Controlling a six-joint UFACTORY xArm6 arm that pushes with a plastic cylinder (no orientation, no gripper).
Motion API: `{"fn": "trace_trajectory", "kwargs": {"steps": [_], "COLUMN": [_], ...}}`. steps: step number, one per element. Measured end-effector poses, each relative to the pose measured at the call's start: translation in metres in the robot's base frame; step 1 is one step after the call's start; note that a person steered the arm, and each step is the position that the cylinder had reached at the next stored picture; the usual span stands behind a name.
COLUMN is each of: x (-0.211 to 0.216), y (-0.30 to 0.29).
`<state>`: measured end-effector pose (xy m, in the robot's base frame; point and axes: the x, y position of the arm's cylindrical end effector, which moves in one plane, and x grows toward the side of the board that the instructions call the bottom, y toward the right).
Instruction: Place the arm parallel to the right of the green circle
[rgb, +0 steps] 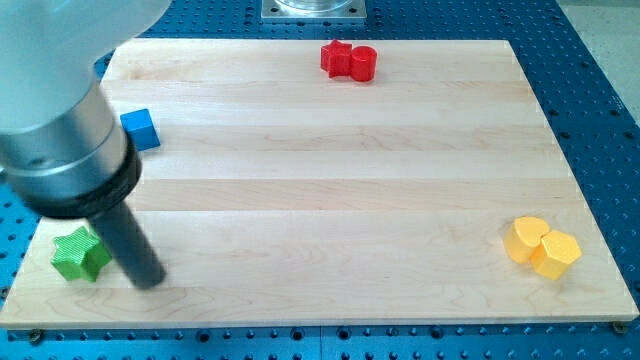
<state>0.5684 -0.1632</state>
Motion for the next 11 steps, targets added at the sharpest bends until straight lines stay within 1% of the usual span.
{"fn": "trace_trajectory", "kwargs": {"steps": [1, 3, 4, 5, 6, 7, 11], "x": [-0.024, -0.029, -0.027, 0.002, 0.041, 0.039, 0.035], "y": [0.010, 0.009, 0.031, 0.122, 0.223, 0.263, 0.265]}}
